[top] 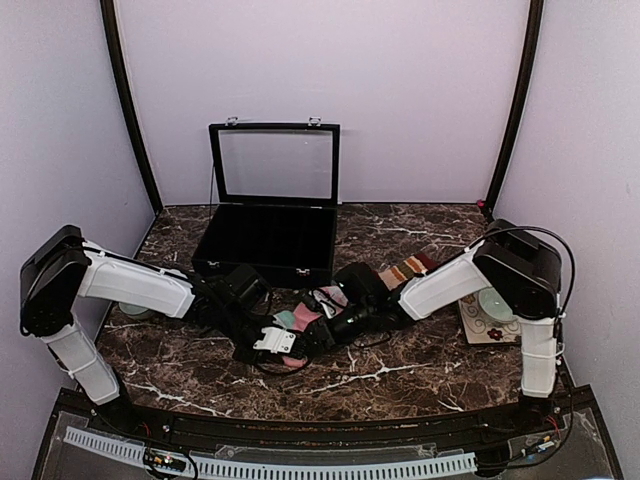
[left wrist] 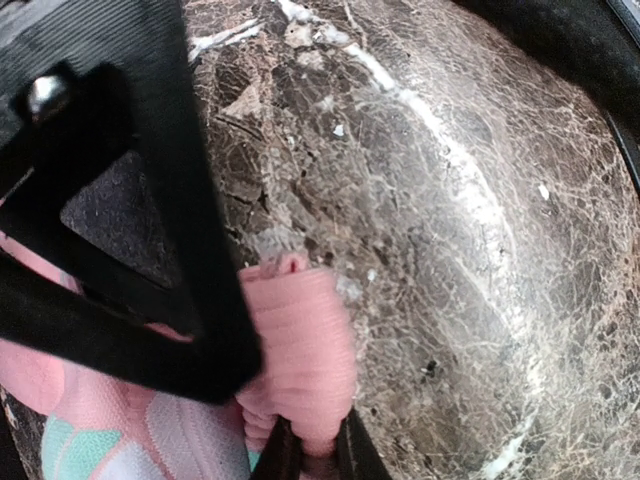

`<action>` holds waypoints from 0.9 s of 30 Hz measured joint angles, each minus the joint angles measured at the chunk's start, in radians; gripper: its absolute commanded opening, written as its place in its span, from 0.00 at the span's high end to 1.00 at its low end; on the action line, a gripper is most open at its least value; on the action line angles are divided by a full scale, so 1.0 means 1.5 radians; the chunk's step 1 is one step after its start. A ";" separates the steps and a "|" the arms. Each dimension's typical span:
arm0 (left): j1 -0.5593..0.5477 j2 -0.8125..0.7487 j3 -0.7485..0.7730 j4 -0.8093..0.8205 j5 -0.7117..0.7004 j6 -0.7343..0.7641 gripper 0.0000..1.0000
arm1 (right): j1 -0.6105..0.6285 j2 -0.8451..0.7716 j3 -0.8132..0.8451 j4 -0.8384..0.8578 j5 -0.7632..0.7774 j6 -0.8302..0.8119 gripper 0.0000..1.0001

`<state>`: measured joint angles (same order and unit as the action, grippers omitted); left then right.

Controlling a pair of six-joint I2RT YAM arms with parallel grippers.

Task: Roll the socks
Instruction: Roll the sock at the center of the board.

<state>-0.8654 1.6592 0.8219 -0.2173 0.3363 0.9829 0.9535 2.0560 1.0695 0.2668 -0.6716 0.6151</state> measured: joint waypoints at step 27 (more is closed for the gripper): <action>0.003 -0.028 -0.017 -0.071 0.051 -0.007 0.99 | -0.067 0.005 0.059 -0.076 0.126 -0.013 0.73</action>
<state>-0.8612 1.6176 0.7967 -0.3237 0.4126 0.9718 0.8524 2.0628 1.1580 0.1524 -0.4831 0.5953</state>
